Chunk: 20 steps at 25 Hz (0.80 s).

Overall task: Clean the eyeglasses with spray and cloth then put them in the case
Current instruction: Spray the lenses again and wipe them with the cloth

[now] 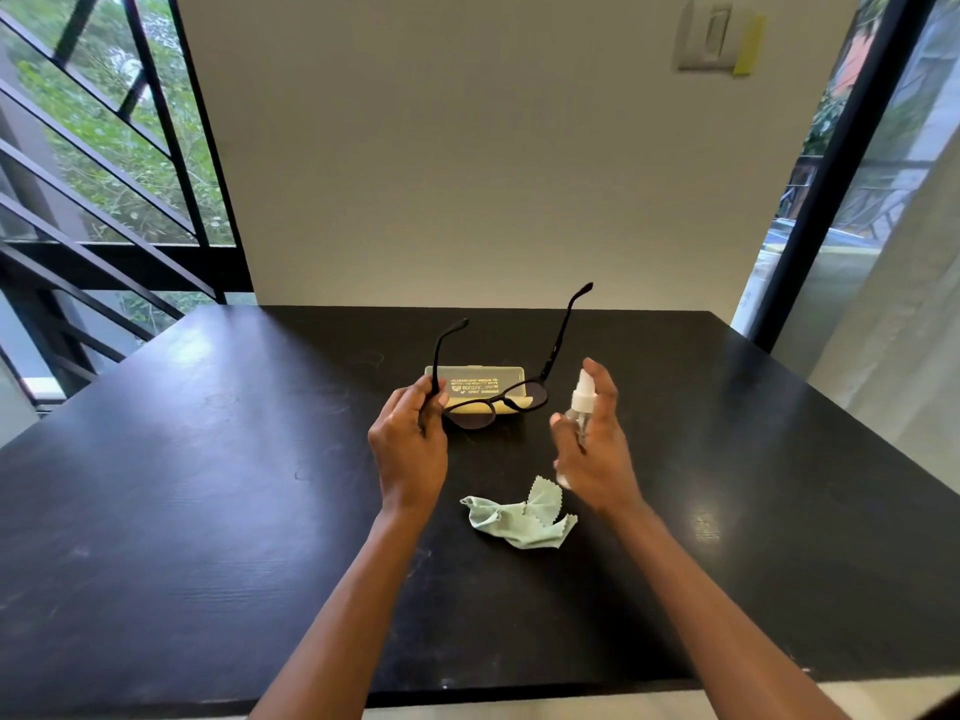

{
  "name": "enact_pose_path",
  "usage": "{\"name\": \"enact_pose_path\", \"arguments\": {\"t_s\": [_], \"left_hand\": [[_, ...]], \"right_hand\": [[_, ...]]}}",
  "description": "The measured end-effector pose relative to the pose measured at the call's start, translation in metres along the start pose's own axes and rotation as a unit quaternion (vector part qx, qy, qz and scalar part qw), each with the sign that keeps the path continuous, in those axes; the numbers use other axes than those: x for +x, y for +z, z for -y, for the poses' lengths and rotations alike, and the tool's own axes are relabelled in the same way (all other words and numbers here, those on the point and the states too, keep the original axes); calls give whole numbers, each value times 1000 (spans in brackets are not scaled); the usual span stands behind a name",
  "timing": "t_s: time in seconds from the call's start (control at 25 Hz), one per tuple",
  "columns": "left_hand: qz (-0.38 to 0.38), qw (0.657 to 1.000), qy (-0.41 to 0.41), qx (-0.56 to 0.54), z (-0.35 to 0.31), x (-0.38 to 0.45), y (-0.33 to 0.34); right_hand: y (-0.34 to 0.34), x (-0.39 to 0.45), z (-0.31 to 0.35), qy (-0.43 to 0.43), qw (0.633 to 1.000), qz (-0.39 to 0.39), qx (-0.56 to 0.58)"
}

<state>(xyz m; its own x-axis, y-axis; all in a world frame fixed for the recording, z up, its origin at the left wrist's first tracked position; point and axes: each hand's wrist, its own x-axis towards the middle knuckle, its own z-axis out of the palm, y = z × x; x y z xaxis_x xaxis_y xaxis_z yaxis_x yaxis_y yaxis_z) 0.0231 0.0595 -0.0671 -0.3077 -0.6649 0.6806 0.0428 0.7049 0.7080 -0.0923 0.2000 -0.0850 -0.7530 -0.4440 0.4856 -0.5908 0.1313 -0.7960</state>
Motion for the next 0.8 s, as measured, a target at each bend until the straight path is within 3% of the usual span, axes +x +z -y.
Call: {"name": "enact_pose_path", "arguments": {"t_s": [0.08,0.32,0.8], "left_hand": [[-8,999,35,-1,0,-1,-3],[-19,994,105,-20,3,-3,-4],[-8,992,117,-37,4,-11,-7]], "right_hand": [[9,-6,16,-10,999,36,-1],[31,-21,48,-38,979,139,-147],[38,-26,49,-21,973,149,-174]]}}
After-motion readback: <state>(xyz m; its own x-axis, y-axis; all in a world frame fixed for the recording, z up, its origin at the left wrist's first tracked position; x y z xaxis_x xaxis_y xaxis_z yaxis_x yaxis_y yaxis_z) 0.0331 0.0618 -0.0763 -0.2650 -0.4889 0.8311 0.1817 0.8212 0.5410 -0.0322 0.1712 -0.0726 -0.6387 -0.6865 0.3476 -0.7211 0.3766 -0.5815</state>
